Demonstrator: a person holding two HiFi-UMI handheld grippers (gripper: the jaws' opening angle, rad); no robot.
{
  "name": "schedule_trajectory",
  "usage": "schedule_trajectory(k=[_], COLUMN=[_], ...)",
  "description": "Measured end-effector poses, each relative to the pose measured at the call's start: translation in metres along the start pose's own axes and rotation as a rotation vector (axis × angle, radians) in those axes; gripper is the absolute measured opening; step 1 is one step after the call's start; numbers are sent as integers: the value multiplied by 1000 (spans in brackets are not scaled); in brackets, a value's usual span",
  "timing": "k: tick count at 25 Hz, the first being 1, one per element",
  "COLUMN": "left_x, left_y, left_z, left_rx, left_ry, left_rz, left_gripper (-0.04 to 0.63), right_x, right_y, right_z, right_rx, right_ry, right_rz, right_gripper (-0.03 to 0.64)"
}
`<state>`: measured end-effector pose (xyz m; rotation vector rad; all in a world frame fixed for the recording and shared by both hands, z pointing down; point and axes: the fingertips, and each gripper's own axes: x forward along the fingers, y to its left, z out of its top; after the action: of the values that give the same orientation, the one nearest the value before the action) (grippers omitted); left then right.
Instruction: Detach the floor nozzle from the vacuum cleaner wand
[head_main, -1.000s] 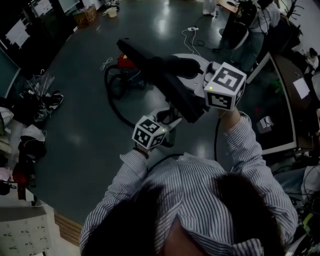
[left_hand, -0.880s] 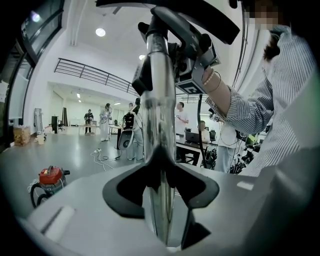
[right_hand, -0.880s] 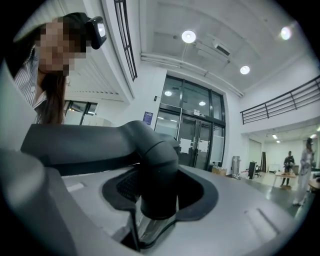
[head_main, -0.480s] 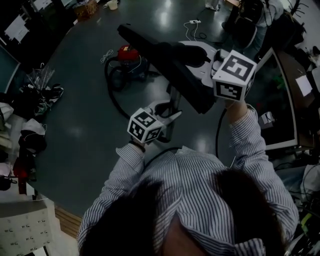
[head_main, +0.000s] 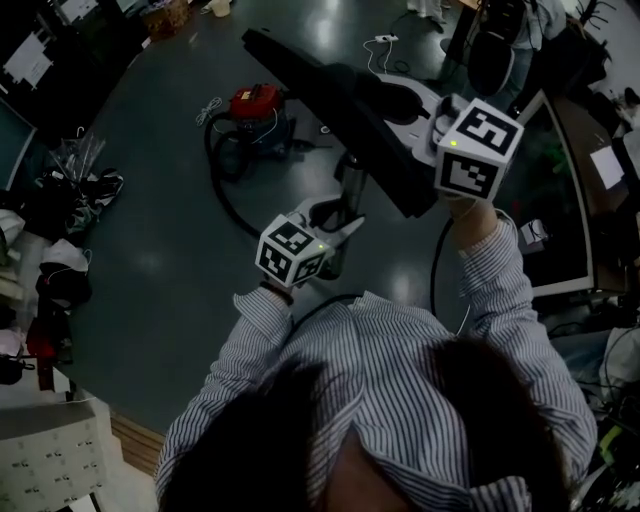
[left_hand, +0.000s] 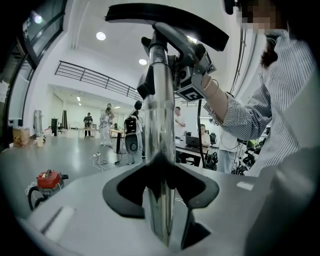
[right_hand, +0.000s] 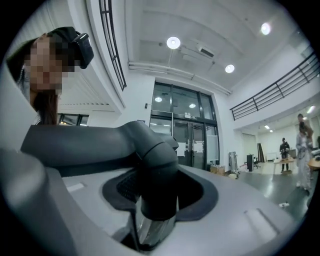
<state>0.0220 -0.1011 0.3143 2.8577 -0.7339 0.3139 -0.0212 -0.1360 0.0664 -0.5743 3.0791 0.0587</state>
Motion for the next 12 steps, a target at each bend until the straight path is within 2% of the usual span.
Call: schedule_trajectory(k=[5,6,10,12], left_x=[6,7,11,14], left_y=[-4,-5,-7,-7], left_z=[2,4,12,12], left_rx=[-9,-9,-12,-13], left_ry=[-7,-15,-57,-59], left_rz=[-17,-26,-44,-43], left_gripper=[181,181,181,181], right_x=[-6,-7,-14,-16], right_y=[-1,-2,-14,-17], right_z=[-1,1,9,9], right_rx=[-92,-77,89,67], right_ry=[49,43,-38,-34], right_rz=[44,43,44,43], right_gripper=[170,170,170,170])
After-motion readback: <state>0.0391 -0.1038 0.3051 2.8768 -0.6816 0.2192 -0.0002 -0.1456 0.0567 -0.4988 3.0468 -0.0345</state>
